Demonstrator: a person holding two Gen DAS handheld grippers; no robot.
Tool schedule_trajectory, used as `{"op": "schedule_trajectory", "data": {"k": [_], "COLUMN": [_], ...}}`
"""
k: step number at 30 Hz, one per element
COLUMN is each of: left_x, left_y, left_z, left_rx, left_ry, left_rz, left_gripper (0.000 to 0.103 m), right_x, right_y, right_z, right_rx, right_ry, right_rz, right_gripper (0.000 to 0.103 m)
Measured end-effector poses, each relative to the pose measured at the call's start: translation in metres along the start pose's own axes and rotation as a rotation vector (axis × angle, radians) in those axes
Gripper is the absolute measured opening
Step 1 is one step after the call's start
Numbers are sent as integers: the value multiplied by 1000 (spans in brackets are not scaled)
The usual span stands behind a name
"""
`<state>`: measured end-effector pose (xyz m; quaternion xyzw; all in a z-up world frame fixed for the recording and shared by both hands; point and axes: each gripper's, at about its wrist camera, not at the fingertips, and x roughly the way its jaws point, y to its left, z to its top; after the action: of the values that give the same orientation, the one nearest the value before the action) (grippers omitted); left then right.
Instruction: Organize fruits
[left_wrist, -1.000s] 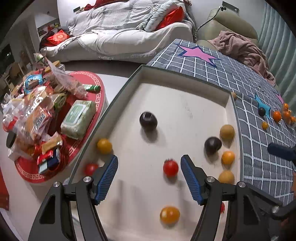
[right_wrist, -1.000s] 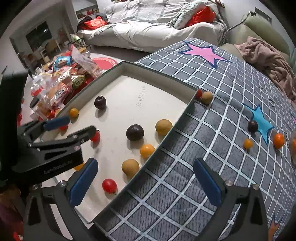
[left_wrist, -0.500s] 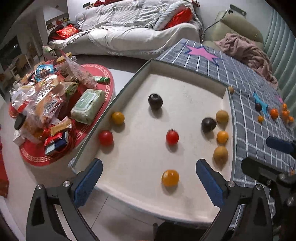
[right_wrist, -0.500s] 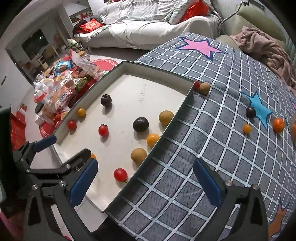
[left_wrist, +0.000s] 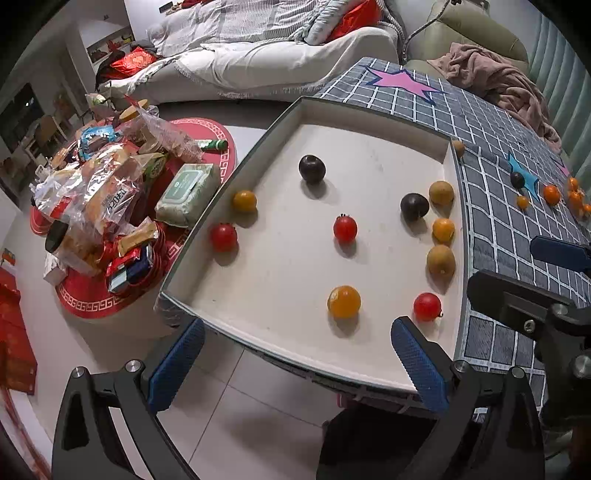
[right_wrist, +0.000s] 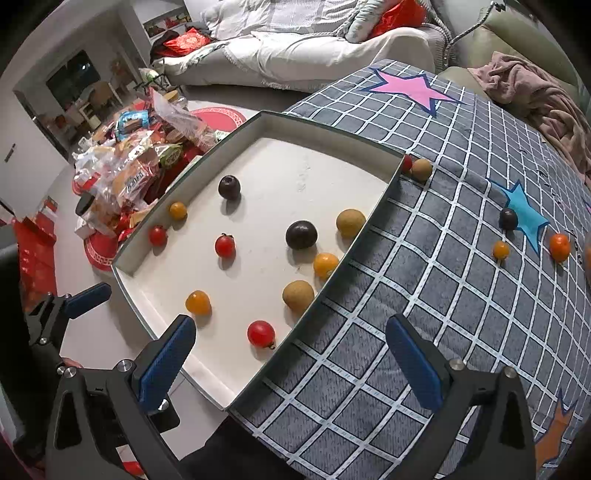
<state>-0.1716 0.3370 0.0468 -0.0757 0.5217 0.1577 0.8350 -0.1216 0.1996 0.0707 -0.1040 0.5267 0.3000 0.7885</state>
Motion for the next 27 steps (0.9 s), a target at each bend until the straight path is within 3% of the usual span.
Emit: {"op": "schedule_trajectory", "data": {"k": [27], "left_x": [-5], "left_y": [-7], "left_z": [-14], "left_rx": [20], "left_ry": [44], "left_rz": [-23], "left_gripper": [101], "right_x": [5], "right_y": [12], "right_z": [-8], "right_rx": [-43], "right_ry": [49], "right_rz": [-23], "right_gripper": [103]}}
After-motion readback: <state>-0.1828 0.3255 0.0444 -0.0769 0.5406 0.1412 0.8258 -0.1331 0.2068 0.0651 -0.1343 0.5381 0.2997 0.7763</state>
